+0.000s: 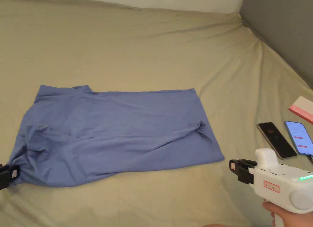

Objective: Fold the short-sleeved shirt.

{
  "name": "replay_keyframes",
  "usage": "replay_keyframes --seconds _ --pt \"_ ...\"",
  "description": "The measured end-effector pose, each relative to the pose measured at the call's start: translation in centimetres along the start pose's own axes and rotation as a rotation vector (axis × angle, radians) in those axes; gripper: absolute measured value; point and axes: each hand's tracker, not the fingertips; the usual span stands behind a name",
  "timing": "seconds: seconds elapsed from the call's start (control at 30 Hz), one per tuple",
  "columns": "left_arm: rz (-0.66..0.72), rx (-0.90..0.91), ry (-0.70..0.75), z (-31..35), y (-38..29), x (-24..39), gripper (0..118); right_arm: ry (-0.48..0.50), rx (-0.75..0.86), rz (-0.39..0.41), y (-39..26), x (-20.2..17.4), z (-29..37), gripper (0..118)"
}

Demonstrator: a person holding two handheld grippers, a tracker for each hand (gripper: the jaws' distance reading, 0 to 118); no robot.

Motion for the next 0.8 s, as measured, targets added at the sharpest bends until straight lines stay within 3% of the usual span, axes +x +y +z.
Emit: replay_keyframes --seconds 0.2,0.27,0.3,0.33,0.7,0.73,0.8 --pt "0.018 0.005 -0.007 0.6 1.3 1.0 5 -0.032 -0.041 0.094 2.2 -0.2 -4.8 3" --pt "0.026 0.016 -0.010 0.9 1.6 1.3 5 -0.047 -0.099 0.034 2.8 0.4 -6.3 53" --pt "0.030 0.019 -0.011 1.0 1.7 1.5 5 -0.041 -0.094 0.035 3.0 0.6 -7.0 71" --pt "0.037 0.021 -0.015 1.1 1.8 1.5 5 -0.042 -0.089 0.043 3.0 0.7 -7.4 81" --pt "0.055 0.016 -0.025 1.3 2.3 1.7 5 -0.071 -0.157 0.065 3.3 0.1 -9.1 73" --pt "0.054 0.018 -0.023 1.2 2.3 1.6 5 -0.094 -0.151 0.101 3.3 -0.1 -8.8 66" --pt "0.053 0.019 -0.021 1.3 2.3 1.6 5 -0.073 -0.144 0.145 3.0 -0.4 -8.4 31"
